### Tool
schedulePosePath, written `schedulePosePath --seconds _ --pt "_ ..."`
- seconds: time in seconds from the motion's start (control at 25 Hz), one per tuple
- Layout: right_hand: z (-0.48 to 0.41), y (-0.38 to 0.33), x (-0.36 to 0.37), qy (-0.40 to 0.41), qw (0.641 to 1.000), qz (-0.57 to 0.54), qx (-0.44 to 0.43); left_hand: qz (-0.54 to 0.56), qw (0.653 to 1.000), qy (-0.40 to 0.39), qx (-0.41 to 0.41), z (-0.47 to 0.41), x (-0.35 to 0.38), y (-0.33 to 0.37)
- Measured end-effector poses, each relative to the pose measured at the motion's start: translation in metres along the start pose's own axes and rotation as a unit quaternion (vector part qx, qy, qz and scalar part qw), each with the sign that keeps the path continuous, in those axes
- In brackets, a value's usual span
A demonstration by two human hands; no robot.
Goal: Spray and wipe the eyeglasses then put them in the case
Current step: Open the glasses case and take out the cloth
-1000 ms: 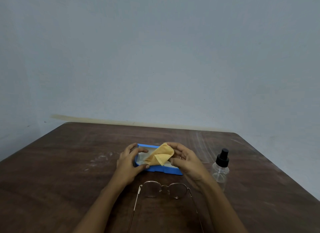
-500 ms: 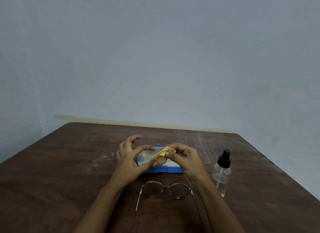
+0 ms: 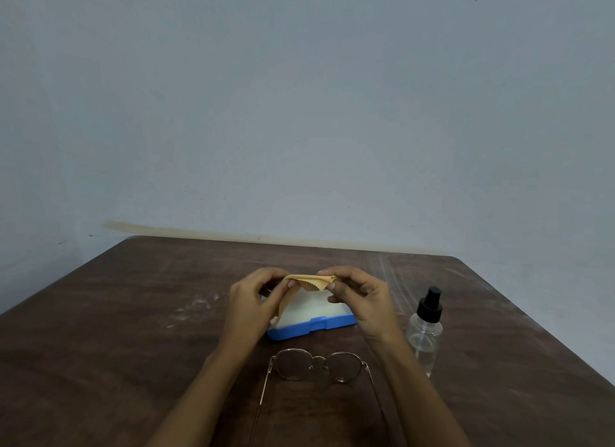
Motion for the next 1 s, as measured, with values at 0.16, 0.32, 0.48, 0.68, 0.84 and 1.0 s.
schedulePosePath --seconds 0.16,0.32,0.48,0.68,0.84,1.0 --pt "0.0 0.003 -0.003 -0.024 0.999 0.04 0.005 0.04 0.997 0.05 -0.05 -0.002 0.0 0.003" --pt "0.002 0.005 0.003 -0.058 0.997 0.051 0.03 0.143 0.98 0.067 -0.121 -0.003 0.002 -0.001" --pt "0.006 0.004 0.009 -0.083 0.993 0.069 0.04 0.268 0.941 0.071 -0.194 -0.001 0.009 -0.002" --pt "0.006 0.004 0.006 -0.032 0.995 0.088 0.027 0.353 0.908 0.045 -0.222 0.001 0.013 0.004" --pt "0.004 0.012 0.006 -0.02 0.997 0.003 0.08 0.394 0.885 0.004 -0.249 0.004 0.021 0.007" --pt "0.002 0.009 0.004 -0.029 0.997 -0.027 0.07 0.402 0.874 -0.018 -0.272 0.007 0.024 0.005"
Point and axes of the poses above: each hand's wrist, its own z-axis away from the middle knuckle, its own x-axis out of the palm, y = z × x, the point moved 4 cm from there along -z, towards the middle knuckle, and after that the axes turned 4 degrees about z, right-handed, at the moved point
